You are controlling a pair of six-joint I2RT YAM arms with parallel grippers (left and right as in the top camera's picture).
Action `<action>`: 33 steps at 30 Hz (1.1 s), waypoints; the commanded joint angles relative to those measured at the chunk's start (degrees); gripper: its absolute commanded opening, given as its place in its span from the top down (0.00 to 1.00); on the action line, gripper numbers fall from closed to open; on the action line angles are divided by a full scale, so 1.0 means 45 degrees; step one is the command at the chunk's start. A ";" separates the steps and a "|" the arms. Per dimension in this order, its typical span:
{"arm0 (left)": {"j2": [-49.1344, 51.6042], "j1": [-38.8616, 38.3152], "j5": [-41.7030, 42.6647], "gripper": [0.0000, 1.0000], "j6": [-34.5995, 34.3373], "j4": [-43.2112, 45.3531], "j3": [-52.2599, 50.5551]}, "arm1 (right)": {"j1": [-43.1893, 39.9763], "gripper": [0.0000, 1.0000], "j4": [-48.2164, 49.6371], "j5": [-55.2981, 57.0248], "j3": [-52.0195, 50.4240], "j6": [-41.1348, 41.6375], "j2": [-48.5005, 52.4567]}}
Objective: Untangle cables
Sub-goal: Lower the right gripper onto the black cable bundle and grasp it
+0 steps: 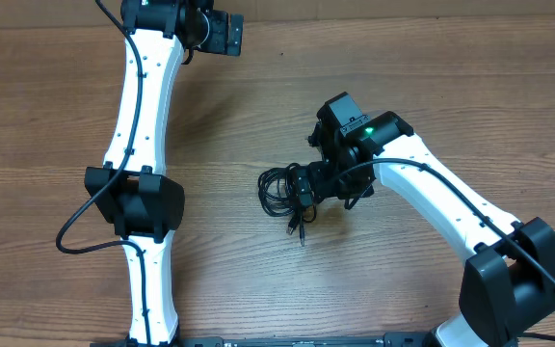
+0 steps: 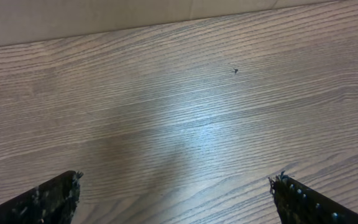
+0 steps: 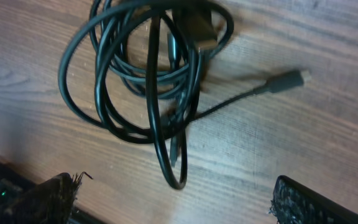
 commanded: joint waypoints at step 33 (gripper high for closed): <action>-0.0049 0.0010 0.0146 0.01 -0.0219 -0.0097 0.0262 | -0.0024 0.83 0.2234 0.2263 -0.1506 -0.0039 0.0699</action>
